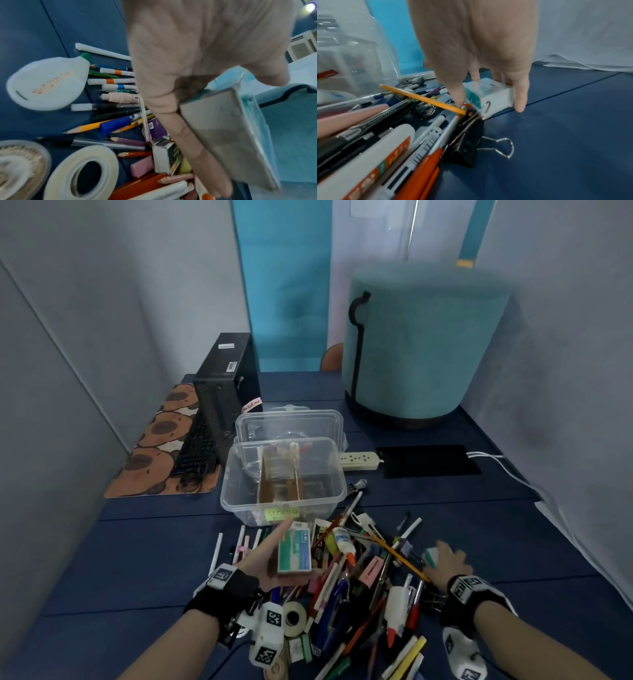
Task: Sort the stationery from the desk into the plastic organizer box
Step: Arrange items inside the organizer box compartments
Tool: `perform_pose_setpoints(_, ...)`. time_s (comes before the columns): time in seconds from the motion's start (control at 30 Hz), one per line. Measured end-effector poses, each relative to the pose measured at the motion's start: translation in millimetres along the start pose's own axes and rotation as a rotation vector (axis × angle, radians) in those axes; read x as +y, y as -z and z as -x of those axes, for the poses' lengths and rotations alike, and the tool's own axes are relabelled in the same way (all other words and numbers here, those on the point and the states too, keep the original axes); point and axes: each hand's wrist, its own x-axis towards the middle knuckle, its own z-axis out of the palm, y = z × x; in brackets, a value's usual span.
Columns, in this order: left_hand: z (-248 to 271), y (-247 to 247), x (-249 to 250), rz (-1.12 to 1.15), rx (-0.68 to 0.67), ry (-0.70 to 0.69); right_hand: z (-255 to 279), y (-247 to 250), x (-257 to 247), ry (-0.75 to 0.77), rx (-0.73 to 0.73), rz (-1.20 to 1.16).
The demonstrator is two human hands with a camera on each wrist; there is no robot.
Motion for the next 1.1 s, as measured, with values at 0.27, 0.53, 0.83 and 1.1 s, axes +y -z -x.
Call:
perform_pose_setpoints(0.27,-8,8,-4,0.006,-0.006,-0.043,19,34,-34,0.024,0.256,-0.684)
perform_pose_setpoints(0.53,-14,-7,-2,0.088,0.052,-0.119,97,47,-131,0.141,-0.715,-1.637)
perform_pose_setpoints(0.83,-9,0,-2,0.066,0.088,-0.210,117,13,-156,0.115,-0.779,-1.467)
perform_pose_setpoints(1.1,-10,-6,-2,-0.066,0.161,-0.243,117,16,-172,0.218,-0.704,-1.214)
